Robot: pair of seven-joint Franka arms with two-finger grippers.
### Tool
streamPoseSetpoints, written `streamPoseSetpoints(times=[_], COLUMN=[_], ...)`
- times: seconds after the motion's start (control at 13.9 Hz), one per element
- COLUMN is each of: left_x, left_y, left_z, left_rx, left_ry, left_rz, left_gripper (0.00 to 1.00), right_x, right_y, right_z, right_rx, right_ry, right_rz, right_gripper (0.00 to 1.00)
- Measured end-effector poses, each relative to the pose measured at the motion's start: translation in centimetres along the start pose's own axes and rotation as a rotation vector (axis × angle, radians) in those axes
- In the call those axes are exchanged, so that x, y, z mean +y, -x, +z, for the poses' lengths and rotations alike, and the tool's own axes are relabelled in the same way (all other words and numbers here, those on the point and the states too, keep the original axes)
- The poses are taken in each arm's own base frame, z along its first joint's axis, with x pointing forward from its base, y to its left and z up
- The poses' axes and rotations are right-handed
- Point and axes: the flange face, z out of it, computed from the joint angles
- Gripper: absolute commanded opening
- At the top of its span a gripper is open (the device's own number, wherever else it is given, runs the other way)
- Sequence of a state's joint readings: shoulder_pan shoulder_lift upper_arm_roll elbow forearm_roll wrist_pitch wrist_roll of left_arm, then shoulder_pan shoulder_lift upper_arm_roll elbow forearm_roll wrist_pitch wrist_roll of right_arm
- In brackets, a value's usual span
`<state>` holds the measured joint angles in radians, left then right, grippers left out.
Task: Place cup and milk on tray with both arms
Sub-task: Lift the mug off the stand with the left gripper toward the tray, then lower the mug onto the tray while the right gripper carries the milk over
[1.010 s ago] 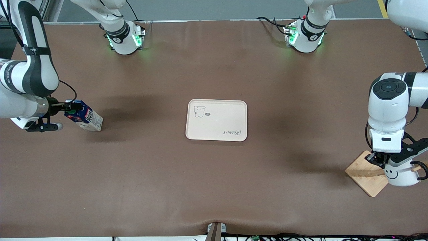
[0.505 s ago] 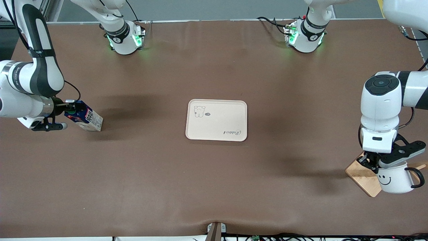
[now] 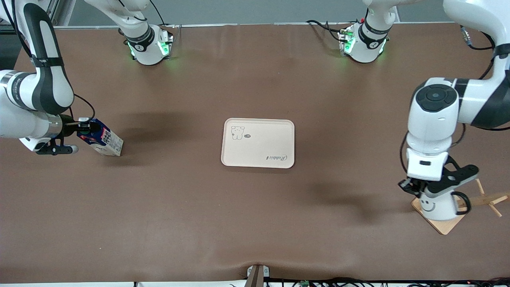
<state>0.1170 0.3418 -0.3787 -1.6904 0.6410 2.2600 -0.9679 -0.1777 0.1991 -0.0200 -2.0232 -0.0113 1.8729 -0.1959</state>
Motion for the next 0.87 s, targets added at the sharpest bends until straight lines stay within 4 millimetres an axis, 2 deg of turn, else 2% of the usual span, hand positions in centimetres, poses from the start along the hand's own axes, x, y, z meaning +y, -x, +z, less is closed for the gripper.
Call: streamPoseSetpoints(times=[0.22,0.43,0.58,0.72,0.87], left_x=[4.0,7.5,10.2,13.2,15.8], left_y=[3.0,6.6,9.7,13.7,17.3], left_z=[-2.6,-4.7,-5.6,-5.9,-4.8], left_rx=[-0.14,-0.304,-0.395,-0.493,-0.594], left_ry=[0.078,0.166,0.19,0.212,0.219], left_rz=[-0.031,-0.065,-0.042,-0.014,-0.014], left_gripper=[0.0,0.0,0.0,0.0,0.0], right_x=[0.0,-0.2,-0.6,-1.3,-2.6], right_y=[-0.2,-0.3,-0.4,-0.7,-0.8], right_z=[-1.4,-5.8,-8.4,-10.0,-11.2], right_rx=[0.012,0.02,0.042,0.07,0.08], right_ry=[-0.004,-0.002,0.004,0.012,0.018], right_rz=[0.001,-0.002,-0.011,-0.022,-0.044], right_gripper=[0.11,0.12,0.12,0.16,0.16])
